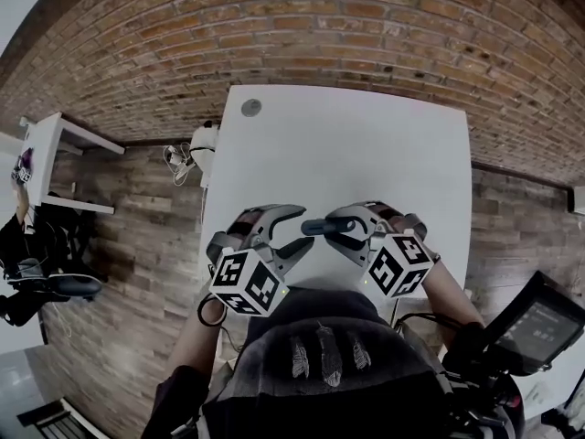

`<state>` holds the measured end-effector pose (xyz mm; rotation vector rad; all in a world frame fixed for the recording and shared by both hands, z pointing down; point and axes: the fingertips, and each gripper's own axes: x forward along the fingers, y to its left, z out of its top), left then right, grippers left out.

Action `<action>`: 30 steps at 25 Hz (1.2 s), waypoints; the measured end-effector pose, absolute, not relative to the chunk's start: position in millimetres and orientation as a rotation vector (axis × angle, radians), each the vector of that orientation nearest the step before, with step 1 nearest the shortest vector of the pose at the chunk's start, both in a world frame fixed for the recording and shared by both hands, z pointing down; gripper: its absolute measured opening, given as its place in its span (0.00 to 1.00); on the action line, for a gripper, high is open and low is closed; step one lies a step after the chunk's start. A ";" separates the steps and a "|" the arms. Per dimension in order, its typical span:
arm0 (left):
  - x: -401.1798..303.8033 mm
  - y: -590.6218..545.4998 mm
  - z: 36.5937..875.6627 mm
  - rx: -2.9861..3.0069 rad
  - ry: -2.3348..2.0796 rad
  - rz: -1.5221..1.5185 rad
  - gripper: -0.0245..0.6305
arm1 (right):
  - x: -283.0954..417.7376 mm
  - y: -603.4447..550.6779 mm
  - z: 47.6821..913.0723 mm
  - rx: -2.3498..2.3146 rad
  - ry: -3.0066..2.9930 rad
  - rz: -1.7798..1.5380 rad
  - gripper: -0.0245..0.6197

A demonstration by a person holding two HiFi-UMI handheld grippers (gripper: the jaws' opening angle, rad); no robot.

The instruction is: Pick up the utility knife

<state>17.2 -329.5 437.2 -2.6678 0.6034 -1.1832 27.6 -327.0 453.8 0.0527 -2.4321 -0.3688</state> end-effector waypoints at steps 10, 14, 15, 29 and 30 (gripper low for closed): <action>27.6 -297.4 449.5 -2.498 0.497 -1.329 0.35 | 20.1 -288.2 439.6 -0.119 -2.454 -0.437 0.24; 20.7 -287.0 452.9 -2.455 0.521 -1.376 0.33 | 10.0 -280.2 445.8 -0.164 -2.430 -0.472 0.24; 18.2 -282.9 454.7 -2.455 0.521 -1.385 0.31 | 7.1 -277.5 446.9 -0.173 -2.428 -0.475 0.24; -63.4 -280.8 437.0 -2.551 0.754 -1.228 0.25 | -43.1 -287.4 419.5 0.063 -2.578 -0.336 0.24; -79.5 -281.1 432.0 -2.581 0.815 -1.179 0.25 | -51.6 -288.8 414.0 0.106 -2.621 -0.282 0.24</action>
